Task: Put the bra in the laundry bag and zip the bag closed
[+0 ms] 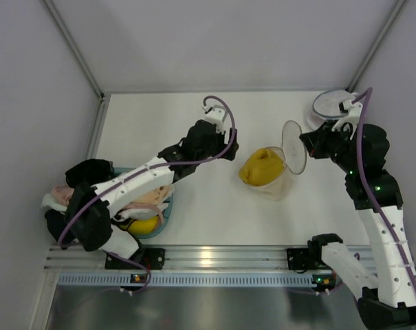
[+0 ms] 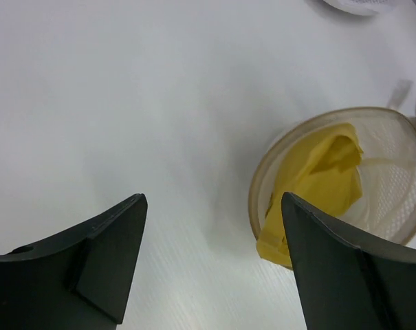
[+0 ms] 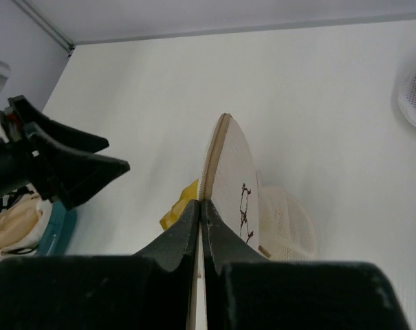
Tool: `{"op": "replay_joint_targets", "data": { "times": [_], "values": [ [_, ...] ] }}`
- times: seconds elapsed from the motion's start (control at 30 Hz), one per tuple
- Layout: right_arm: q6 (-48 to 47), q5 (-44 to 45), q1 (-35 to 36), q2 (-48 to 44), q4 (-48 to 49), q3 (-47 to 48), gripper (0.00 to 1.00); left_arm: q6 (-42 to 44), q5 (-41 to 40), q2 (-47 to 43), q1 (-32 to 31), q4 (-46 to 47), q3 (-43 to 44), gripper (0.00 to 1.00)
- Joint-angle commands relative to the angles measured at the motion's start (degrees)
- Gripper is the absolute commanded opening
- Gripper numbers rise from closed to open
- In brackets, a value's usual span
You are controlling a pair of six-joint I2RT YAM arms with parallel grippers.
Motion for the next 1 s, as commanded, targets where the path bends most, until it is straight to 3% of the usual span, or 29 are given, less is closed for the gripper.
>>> {"op": "replay_joint_targets", "data": {
  "times": [0.0, 0.1, 0.4, 0.77, 0.87, 0.97],
  "values": [
    [-1.9, -2.5, 0.4, -1.6, 1.8, 0.1, 0.0, -8.4, 3.2, 3.8, 4.8, 1.6, -2.2, 0.84],
    [-2.6, -4.3, 0.4, -2.3, 1.5, 0.2, 0.0, -8.8, 6.0, 8.3, 6.5, 2.8, -0.8, 0.81],
    [-4.7, -6.1, 0.4, -3.2, 2.0, -1.6, 0.0, -6.9, 24.8, 17.5, 5.9, 9.3, 3.3, 0.72],
    [-4.1, -5.4, 0.3, -1.8, 3.0, -2.1, 0.0, -6.7, 26.1, 20.2, 3.7, 11.3, 3.2, 0.69],
    [-4.1, -5.3, 0.3, -1.9, 2.9, -1.8, 0.0, -6.6, 24.2, 22.8, 3.4, 10.9, 4.2, 0.64],
    [-4.1, -4.7, 0.4, -2.3, 2.5, -1.5, 0.0, -7.8, 21.6, 24.1, 3.3, 10.9, 4.5, 0.49]
  ]
}}
